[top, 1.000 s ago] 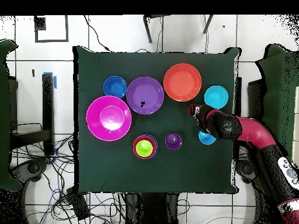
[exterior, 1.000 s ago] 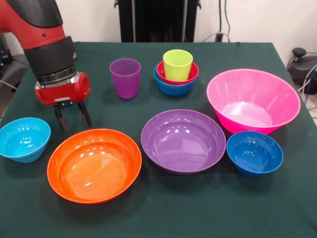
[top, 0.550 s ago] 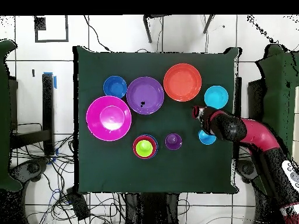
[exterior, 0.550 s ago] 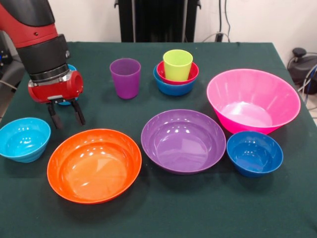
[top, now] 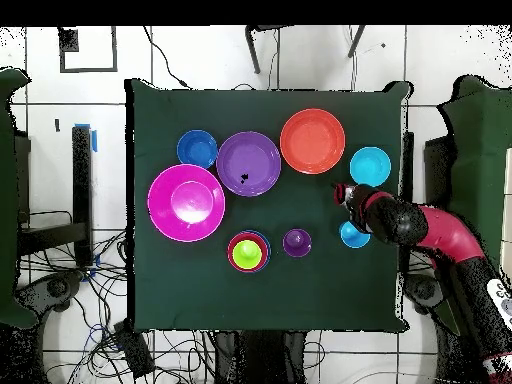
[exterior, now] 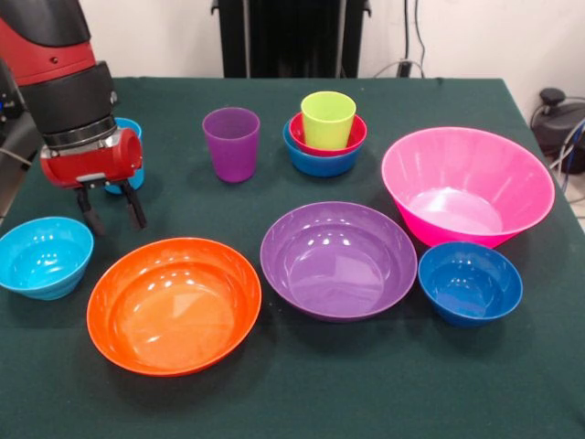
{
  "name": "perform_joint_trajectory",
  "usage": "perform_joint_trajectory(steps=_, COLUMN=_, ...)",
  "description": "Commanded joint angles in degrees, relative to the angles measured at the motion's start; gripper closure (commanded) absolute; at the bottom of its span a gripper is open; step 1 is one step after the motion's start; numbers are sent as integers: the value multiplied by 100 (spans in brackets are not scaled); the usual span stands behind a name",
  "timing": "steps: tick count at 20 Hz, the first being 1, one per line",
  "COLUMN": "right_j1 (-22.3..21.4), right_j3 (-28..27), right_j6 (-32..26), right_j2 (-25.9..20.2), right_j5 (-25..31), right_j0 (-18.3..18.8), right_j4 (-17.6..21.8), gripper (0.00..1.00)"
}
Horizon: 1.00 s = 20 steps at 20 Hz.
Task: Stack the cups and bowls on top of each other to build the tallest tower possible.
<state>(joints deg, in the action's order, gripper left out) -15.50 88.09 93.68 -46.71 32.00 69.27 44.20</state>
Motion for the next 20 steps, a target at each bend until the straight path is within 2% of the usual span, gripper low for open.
perform_joint_trajectory(steps=1, right_j1=-65, right_j3=-439, right_j6=-2062, right_j2=-67, right_j5=755, right_j0=-129, right_j4=240, gripper=0)
perform_joint_trajectory(steps=14, right_j1=-278, right_j3=-528, right_j6=-2246, right_j2=-165, right_j5=1114, right_j0=-113, right_j4=74, gripper=0)
perform_joint_trajectory(steps=20, right_j1=-151, right_j3=-765, right_j6=-2480, right_j2=-230, right_j5=1338, right_j0=-116, right_j4=37, gripper=0)
